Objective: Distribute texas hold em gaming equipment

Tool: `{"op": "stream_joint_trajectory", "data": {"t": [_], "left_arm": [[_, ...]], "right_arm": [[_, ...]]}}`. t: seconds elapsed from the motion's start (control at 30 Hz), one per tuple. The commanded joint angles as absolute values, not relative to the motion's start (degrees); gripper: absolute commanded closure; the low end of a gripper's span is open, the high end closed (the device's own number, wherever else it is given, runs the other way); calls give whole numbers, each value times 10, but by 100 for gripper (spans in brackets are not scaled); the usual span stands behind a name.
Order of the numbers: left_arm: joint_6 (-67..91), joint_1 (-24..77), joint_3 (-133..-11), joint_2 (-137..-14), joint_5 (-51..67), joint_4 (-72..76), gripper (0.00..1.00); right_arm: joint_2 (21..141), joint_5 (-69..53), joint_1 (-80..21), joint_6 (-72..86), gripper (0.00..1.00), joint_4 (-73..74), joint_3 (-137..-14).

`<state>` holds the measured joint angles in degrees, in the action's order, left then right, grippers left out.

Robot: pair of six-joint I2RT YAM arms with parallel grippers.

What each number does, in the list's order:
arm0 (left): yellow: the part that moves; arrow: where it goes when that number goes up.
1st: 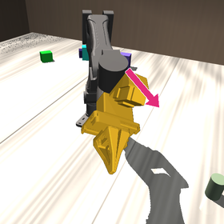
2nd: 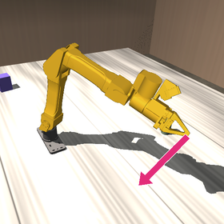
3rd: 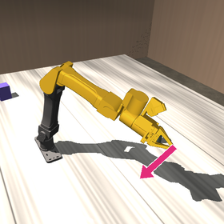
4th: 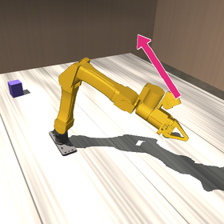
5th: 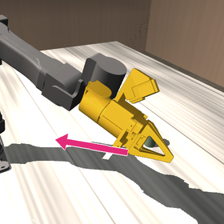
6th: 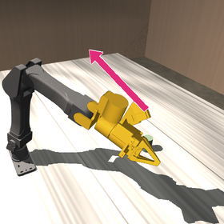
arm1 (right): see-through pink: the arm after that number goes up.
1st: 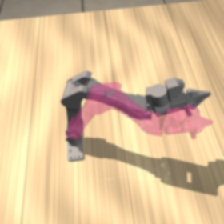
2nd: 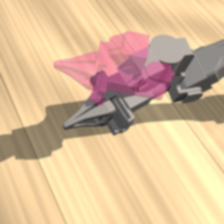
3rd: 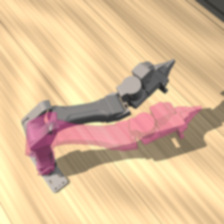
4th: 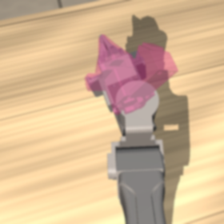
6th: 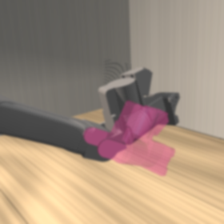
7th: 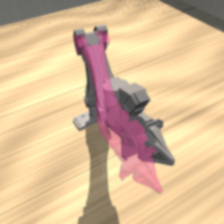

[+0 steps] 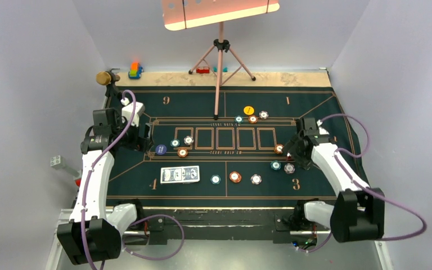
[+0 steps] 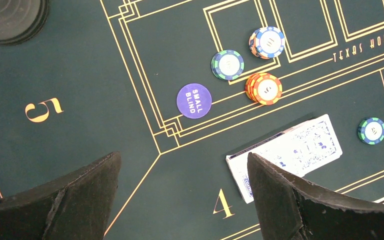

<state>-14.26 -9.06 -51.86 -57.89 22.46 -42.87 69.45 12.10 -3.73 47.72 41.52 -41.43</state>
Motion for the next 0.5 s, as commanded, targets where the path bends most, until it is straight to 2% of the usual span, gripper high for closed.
{"op": "stream_joint_trajectory", "data": {"t": [0.0,0.13,0.47], "left_arm": [[-158,-97,-519,-573,249,-423,0],[-161,-97,-524,-578,256,-431,0],[-157,-97,-528,-572,265,-437,0]], "right_arm": [[627,154,-94,467,26,439,-475],[620,174,-174,474,24,452,-507],[701,188,-356,415,19,407,-647]]}}
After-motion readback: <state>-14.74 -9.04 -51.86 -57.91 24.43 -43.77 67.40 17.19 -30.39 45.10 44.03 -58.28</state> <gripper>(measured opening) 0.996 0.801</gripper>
